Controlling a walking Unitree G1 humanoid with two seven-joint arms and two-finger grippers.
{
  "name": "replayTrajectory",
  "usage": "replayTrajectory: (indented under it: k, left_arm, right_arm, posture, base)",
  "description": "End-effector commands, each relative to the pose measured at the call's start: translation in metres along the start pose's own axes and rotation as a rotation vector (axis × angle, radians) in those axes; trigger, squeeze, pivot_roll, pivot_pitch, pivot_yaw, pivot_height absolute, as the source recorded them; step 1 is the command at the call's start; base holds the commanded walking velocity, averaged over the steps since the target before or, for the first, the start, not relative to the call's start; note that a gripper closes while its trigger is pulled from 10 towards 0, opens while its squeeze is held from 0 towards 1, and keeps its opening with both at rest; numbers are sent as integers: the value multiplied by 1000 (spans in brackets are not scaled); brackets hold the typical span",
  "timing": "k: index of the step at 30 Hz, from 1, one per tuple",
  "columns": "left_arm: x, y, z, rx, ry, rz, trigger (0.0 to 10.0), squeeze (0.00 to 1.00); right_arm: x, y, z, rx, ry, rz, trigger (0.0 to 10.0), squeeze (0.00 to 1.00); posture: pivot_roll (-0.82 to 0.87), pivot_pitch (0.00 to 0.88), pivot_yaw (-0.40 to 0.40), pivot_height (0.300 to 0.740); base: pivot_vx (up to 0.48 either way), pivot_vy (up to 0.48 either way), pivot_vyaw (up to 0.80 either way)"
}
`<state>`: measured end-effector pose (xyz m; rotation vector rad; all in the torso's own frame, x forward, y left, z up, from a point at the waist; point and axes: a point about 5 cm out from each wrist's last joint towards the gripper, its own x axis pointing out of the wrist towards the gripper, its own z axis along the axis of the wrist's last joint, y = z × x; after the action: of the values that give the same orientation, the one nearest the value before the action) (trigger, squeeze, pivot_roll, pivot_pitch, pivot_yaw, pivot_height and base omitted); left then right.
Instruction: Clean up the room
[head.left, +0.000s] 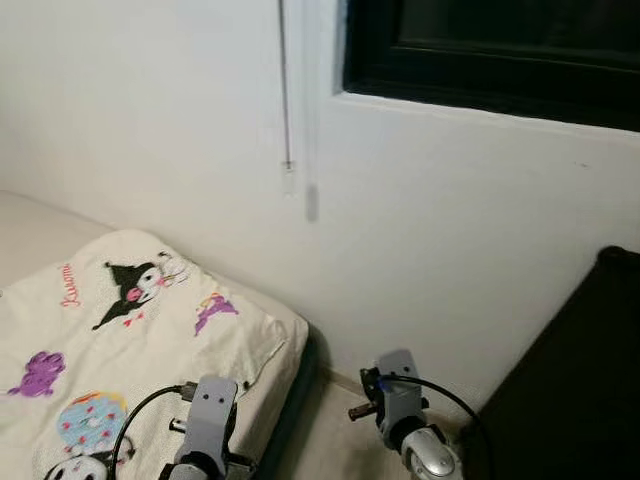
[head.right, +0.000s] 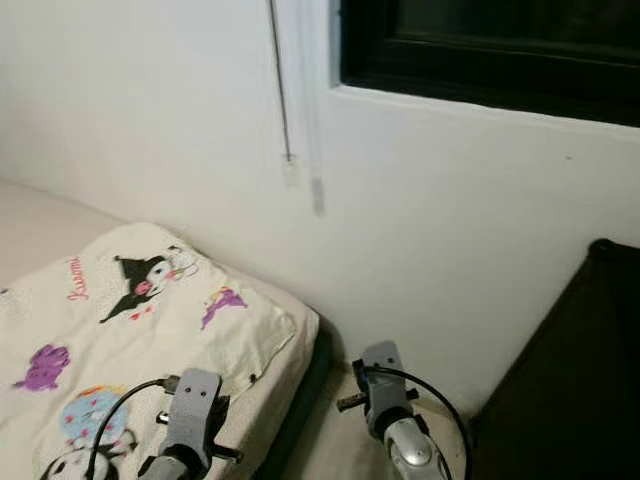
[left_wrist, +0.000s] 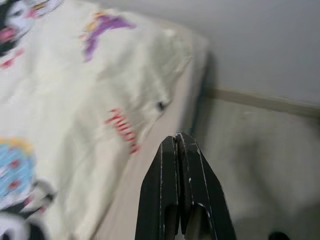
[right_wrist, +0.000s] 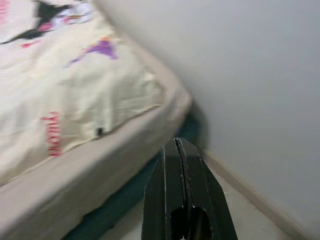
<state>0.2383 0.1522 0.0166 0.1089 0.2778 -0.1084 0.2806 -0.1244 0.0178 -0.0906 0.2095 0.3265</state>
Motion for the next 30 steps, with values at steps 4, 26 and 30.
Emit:
replayTrajectory:
  k: [4,26,30]
  left_arm:
    - [-2,12,-6,25,28,51,10000,0]
    - [2,3,-6,8,36,18,10000,0]
    - [2,3,-7,4,39,18,10000,0]
  right_arm:
    - [0,2,-4,-5,21,17,10000,0]
    - [-2,-5,-6,40,25,-31,10000,0]
    - [-2,-5,-6,37,26,-29,10000,0]
  posture:
    - [-21,108,-49,740]
    - [-34,115,-29,740]
    - [-34,114,-31,740]
  base:
    - [0,0,800]
    - [0,-175,145]
    - [0,0,0]
